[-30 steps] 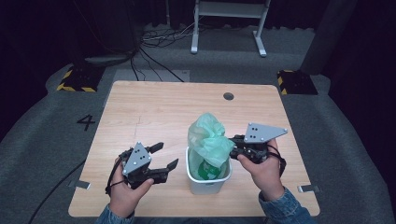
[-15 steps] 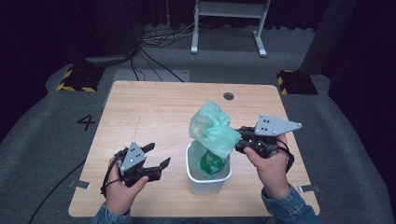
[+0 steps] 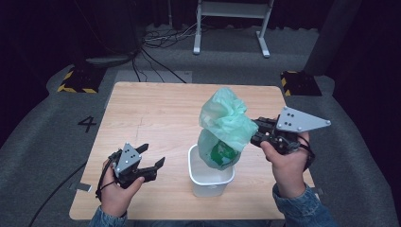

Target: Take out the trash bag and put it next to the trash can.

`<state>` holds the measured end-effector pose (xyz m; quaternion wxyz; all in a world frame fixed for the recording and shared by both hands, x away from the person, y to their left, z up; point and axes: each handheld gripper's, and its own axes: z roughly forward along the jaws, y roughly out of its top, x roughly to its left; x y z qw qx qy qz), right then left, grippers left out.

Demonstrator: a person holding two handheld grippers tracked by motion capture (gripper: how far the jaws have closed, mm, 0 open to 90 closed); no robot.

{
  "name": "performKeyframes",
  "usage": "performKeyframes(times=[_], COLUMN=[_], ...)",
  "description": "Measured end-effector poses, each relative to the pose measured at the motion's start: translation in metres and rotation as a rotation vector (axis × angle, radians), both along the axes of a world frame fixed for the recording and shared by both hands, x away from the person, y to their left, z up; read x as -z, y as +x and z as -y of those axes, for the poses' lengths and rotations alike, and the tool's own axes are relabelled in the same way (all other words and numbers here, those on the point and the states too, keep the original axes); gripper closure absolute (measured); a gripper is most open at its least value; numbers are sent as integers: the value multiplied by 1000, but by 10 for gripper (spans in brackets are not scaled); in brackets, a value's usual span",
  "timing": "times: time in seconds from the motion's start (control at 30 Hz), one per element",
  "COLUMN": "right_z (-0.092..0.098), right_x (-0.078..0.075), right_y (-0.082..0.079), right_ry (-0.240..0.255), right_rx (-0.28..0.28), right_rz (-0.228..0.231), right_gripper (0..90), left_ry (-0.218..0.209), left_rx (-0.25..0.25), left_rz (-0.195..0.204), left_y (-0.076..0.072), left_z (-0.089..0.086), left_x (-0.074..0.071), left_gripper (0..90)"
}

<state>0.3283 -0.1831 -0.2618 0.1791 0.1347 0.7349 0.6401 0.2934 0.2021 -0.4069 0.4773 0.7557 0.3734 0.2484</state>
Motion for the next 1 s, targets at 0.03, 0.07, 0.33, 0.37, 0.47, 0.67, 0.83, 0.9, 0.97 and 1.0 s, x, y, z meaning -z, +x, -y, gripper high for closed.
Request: performKeyframes(times=[0.03, 0.07, 0.33, 0.37, 0.47, 0.67, 0.83, 0.9, 0.97, 1.0], right_z=[2, 5, 28, 31, 42, 59, 74, 79, 83, 84], right_x=[-3, -5, -19, -20, -23, -21, -9, -2, 5, 8], right_y=[0, 0, 4, 5, 8, 19, 33, 39, 45, 48], right_ry=[1, 4, 9, 10, 7, -26, -44, -45, -49, -52], right_rx=[6, 11, 73, 81, 109, 186, 237, 256, 271, 279], right_rz=[6, 11, 34, 33, 30, 20, -13, -33, -49, -56], right_gripper=[881, 881, 880, 879, 878, 876, 874, 873, 873, 873], left_ry=[6, 10, 21, 23, 38, 49, 49, 52, 53, 50], left_rx=[-5, -10, -59, -65, -94, -130, -141, -145, -148, -149], left_rz=[4, 3, -5, -9, -9, -23, -39, -45, -46, -49], left_y=[0, -1, -7, -7, -9, -12, -13, -13, -12, -12], left_z=[-1, -3, -17, -19, -24, -33, -37, -38, -39, -39], left_x=[0, 0, 1, 1, 2, 6, 11, 12, 14, 14], left_gripper=[270, 270, 267, 266, 247, 230, 231, 231, 231, 231])
